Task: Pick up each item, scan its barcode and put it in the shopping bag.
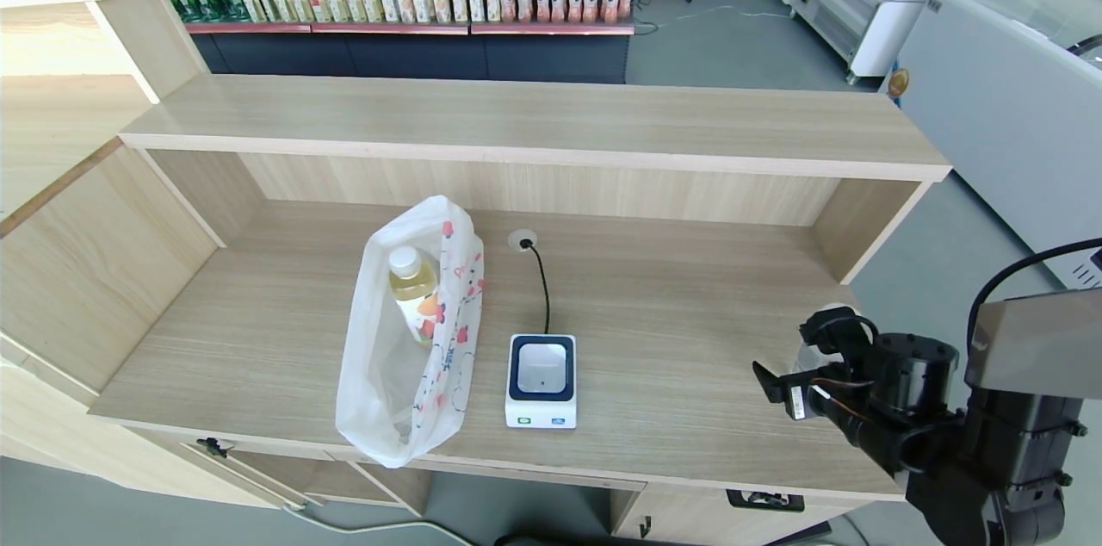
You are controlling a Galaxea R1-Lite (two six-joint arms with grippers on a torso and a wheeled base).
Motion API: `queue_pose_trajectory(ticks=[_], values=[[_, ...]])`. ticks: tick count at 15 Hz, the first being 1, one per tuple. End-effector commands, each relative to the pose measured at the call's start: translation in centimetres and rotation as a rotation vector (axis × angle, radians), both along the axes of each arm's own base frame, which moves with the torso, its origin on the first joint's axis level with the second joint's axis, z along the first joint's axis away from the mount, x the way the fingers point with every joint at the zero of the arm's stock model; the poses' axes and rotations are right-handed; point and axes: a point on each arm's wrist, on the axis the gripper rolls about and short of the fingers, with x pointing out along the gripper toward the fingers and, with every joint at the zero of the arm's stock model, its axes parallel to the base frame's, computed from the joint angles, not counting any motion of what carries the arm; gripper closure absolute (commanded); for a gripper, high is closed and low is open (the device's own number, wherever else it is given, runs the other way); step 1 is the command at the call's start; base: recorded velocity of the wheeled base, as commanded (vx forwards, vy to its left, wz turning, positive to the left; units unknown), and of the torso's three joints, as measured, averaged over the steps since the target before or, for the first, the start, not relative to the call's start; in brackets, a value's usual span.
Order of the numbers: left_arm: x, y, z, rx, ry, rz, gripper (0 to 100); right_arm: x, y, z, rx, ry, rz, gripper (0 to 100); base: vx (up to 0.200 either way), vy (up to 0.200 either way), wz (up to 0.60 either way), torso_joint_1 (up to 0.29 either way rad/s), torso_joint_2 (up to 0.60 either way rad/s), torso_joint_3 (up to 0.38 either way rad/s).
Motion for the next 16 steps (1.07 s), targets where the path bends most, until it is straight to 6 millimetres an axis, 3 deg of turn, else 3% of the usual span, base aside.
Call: queue_pose_trajectory(ticks=[1, 11, 16], values=[[0.0, 0.0, 0.0, 0.000, 0.000, 0.001, 0, 0.6, -0.3, 0.3, 0.006, -0.024, -0.009, 100, 0.000, 0.000, 0.00, 0.000, 0.00, 0.000], [0.0, 0.0, 0.0, 0.000, 0.000, 0.001, 0, 0.6, -0.9, 1.0, 0.024, -0.046, 0.030, 100, 0.000, 0.000, 0.00, 0.000, 0.00, 0.000], [0.0, 0.0, 0.0, 0.000, 0.000, 0.001, 0, -1.5, -0.8, 0.2, 0.032, 0.041, 0.096, 100, 0.000, 0.000, 0.00, 0.000, 0.00, 0.000]])
